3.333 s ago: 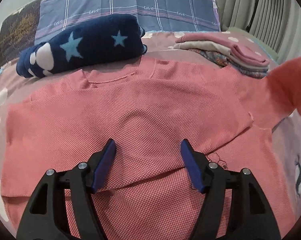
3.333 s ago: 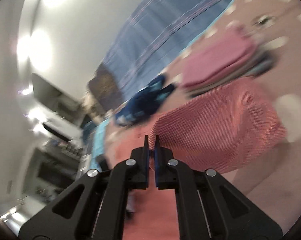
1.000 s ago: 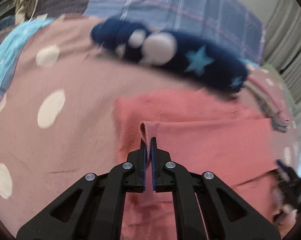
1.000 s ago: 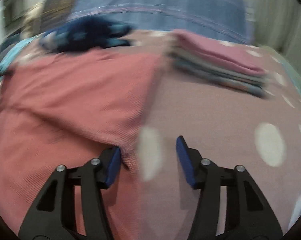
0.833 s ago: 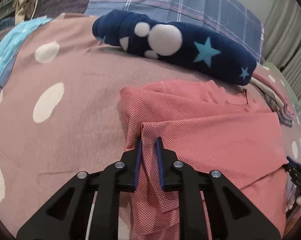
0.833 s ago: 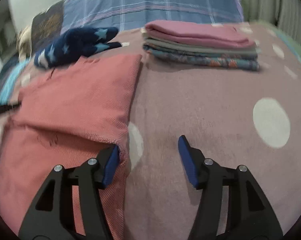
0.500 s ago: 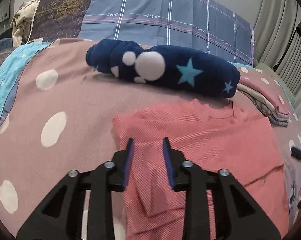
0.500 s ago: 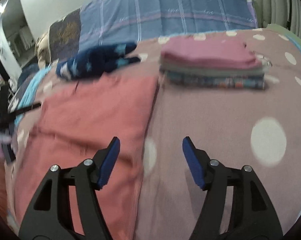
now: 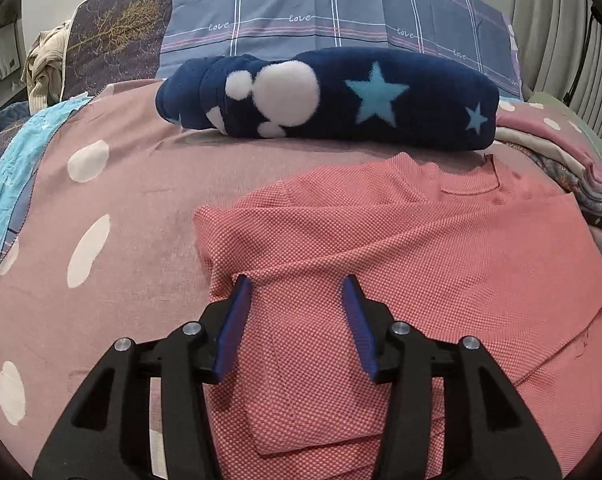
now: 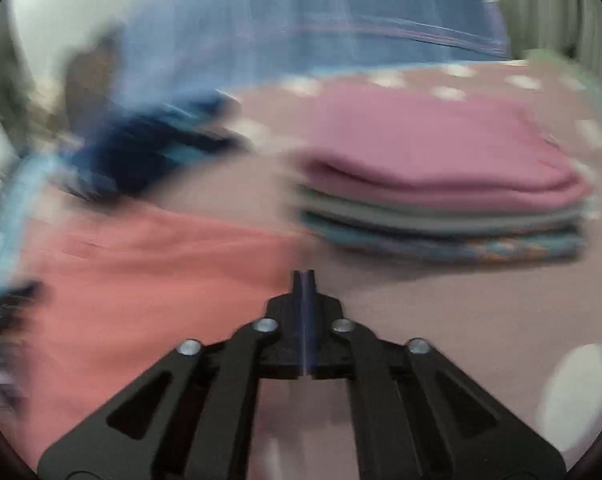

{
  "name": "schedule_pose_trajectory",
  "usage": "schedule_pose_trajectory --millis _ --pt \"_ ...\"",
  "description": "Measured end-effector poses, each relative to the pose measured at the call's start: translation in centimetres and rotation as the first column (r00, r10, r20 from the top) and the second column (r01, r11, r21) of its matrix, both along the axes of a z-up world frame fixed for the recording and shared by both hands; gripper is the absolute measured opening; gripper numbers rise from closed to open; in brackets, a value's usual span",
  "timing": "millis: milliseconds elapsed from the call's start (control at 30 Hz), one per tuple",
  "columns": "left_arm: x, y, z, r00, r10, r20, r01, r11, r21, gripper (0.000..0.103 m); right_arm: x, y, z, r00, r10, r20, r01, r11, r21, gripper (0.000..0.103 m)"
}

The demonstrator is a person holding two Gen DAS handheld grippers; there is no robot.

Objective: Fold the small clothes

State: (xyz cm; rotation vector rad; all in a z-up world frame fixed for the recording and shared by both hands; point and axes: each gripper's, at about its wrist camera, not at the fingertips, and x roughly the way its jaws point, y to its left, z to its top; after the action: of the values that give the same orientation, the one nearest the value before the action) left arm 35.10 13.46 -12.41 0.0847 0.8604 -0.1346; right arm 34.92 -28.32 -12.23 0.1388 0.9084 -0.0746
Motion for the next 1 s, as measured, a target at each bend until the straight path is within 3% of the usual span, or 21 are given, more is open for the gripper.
schedule_pose_trajectory --millis 100,200,267,333,400,433,467,533,633,733,833,933,1000 --pt "0.0 0.0 0.2 1.000 -0.004 0.001 0.004 1.000 -0.008 0.051 -2.0 -1.1 1.7 0.999 -0.004 0.047 -0.001 0.995 0.103 0.000" --pt "-0.5 0.5 0.9 1.000 -0.004 0.002 0.004 0.998 -0.056 0.056 -6.7 1.5 4.9 0.981 0.137 0.137 -0.154 0.980 0.128 0.004" --pt "-1.7 0.7 2.1 1.000 0.002 0.010 -0.001 0.995 -0.095 0.056 -9.5 4.0 5.6 0.954 0.254 0.161 -0.274 0.955 0.112 0.004" --pt "-4.0 0.8 3.4 0.998 -0.029 0.048 0.034 0.991 -0.127 0.063 -11.8 6.8 4.2 0.932 0.348 0.100 -0.351 0.936 0.006 0.011" --pt "-5.2 0.9 3.0 0.999 -0.006 0.032 0.008 0.998 -0.060 0.073 -12.1 7.2 1.1 0.950 0.312 0.016 -0.308 0.945 -0.114 0.011" --pt "-5.3 1.2 1.3 0.999 0.023 -0.030 -0.023 1.000 0.018 0.073 -11.9 6.3 -0.3 0.954 0.299 0.001 -0.297 0.950 -0.091 0.003" --pt "-5.2 1.7 -0.4 0.996 0.034 -0.084 -0.031 0.999 0.043 0.079 -11.8 4.7 -0.8 0.958 0.284 0.036 -0.285 0.958 0.029 0.003" --pt "-5.9 3.7 0.1 0.996 0.046 -0.075 -0.051 0.996 -0.070 0.079 -11.9 3.5 0.0 0.972 0.233 0.029 -0.235 0.965 0.120 0.000" --pt "-7.4 4.8 1.4 0.995 0.073 -0.071 -0.078 0.995 -0.069 0.079 -13.4 4.4 1.2 0.970 0.240 0.029 -0.242 0.968 0.062 0.001" --pt "-9.2 5.0 1.5 0.997 0.032 -0.072 -0.035 0.998 -0.048 0.079 -15.2 4.5 2.2 0.962 0.266 0.054 -0.268 0.963 0.028 0.020" --pt "-9.8 5.5 1.7 0.998 0.017 -0.067 -0.022 0.997 -0.078 0.079 -14.7 3.4 2.8 0.966 0.251 0.057 -0.255 0.963 0.087 0.026" --pt "-8.1 6.8 2.6 0.999 0.032 -0.043 -0.040 0.980 -0.195 0.079 -12.2 1.7 3.8 0.970 0.234 0.067 -0.243 0.954 0.177 0.046" --pt "-6.0 7.7 3.2 0.998 0.041 -0.041 -0.051 0.953 -0.299 0.079 -9.8 0.7 4.1 0.976 0.202 0.078 -0.215 0.947 0.241 0.048"
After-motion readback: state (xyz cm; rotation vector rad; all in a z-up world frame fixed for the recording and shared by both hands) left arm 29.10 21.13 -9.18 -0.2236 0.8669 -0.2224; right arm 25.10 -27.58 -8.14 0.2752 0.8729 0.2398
